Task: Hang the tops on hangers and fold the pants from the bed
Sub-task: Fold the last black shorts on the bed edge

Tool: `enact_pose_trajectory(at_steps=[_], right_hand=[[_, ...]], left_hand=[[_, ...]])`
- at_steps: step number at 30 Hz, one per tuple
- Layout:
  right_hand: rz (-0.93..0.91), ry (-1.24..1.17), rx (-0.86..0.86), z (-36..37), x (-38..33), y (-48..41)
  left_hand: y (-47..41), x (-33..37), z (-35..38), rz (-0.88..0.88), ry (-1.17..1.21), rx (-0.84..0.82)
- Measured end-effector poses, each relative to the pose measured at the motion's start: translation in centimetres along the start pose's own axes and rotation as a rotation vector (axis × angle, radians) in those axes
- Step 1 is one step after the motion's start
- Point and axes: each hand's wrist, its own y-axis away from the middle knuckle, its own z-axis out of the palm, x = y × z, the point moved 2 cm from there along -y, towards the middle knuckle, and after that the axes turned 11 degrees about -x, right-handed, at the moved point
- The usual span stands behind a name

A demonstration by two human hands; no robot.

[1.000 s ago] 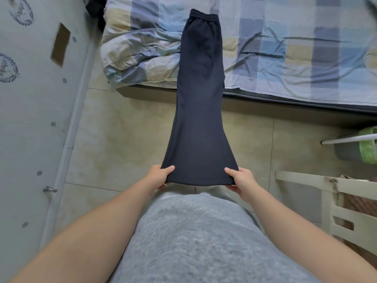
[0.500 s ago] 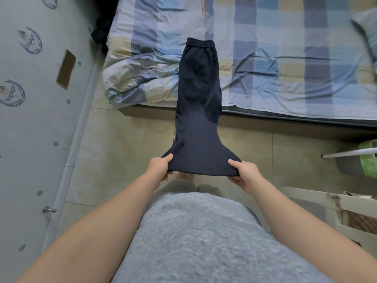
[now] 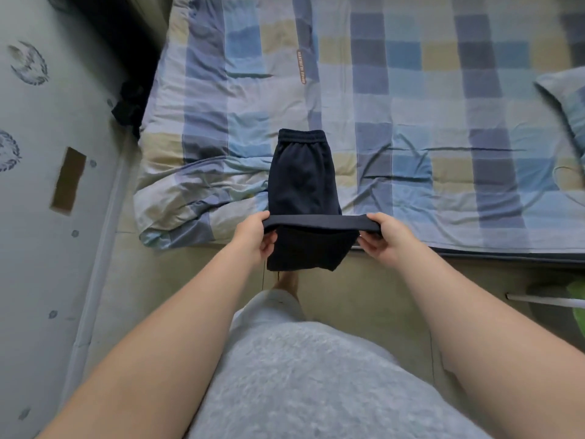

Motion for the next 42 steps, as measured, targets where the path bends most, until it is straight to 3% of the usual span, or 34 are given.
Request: enact_pose_trajectory(at_steps=[7, 12, 18, 27, 36, 42], right_hand=[[0.072, -0.069, 0.127, 7.2, -10.8, -11.2], [0.076, -0.112, 0.161, 10.5, -15.8, -20.9], [0.110, -0.162, 0.007, 11.4, -16.8, -31.3], [0.228, -0.156, -0.141, 6.4, -9.3, -34.3], [0.412, -0.001, -0.085, -0.5, 2.1, -30.9], [0.509, 0.242, -0.012, -3.8, 8.1, -31.2]], left_hand=[[-11.3, 13.5, 4.2, -0.087, -0.074, -0.029], [-20.9, 19.0, 6.6, -0.114, -0.120, -0.022], [-29.1, 20.8, 8.7, -0.137, -0.041, -0.192], [-31.2, 12.1, 6.5, -0.164, -0.160, -0.195], [-28.5, -1.1, 0.5, -0.333, -0.502, -0.067], [-28.9, -7.8, -2.0, -0.437, -0.574, 0.059]])
